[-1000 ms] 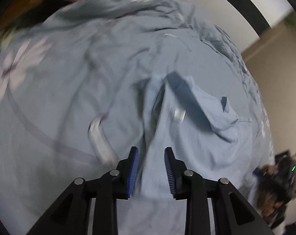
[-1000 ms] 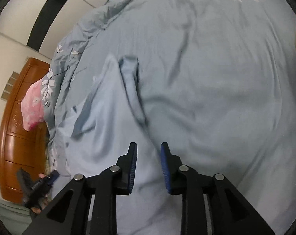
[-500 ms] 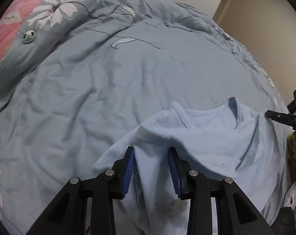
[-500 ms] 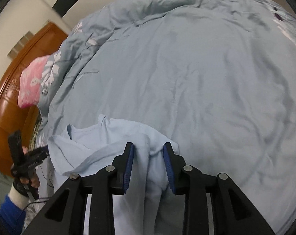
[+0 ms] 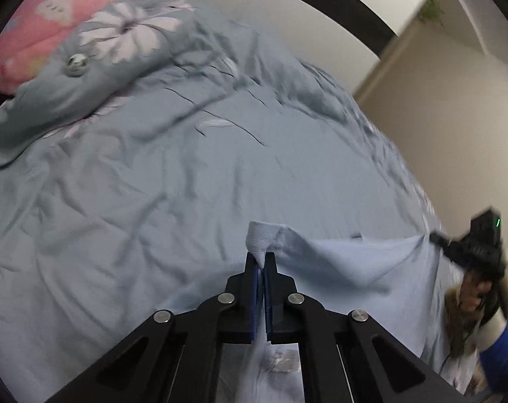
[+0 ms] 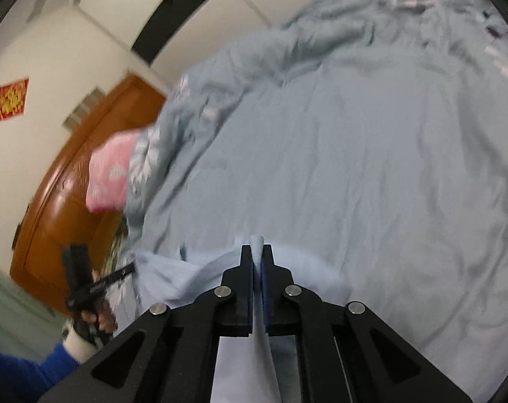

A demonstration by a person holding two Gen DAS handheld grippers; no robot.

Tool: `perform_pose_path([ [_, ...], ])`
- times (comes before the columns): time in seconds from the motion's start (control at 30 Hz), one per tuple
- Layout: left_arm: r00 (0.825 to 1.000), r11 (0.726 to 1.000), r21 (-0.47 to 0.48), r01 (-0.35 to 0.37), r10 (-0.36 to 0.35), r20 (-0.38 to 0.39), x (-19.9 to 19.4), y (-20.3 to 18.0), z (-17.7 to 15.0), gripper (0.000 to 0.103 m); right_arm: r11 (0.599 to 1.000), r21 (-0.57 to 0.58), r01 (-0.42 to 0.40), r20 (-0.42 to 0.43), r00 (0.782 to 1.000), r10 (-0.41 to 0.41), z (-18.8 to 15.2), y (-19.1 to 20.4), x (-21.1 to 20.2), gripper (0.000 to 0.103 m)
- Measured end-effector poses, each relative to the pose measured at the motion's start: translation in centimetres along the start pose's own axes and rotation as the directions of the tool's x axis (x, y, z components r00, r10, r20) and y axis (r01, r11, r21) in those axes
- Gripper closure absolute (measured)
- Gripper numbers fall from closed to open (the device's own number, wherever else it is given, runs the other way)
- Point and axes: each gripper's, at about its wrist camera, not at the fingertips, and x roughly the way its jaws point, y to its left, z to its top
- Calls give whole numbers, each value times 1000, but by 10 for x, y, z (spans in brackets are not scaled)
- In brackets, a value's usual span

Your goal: Fold clothes

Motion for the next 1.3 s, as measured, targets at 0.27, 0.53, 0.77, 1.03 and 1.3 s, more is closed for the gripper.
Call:
perform_pose_path([
  [0.27,992,996,-52,-71,65,-106,42,23,4,99,988,101,120,-105,988,-109,-2,-37,57,99],
  [0.53,981,988,-70,-138,127,-148,22,25,10,65,952,128,279,-72,960,-272,7,-48,33,97],
  [0.77,974,969,-115,-219,211,-77,-44,20,10,63,958,123,259,-30,966,-257,-31,-29,-47,93],
  [1.03,990,998,-34,-59,54,-128,-52,-91,-85,49,952,268,149,-181,978,-103,-155,-28,-47,65],
  [1.3,939,982,37,-187,189,-288,7,-158,-158,51,864,497,85,-159,987,-6,-203,-49,-32,65],
])
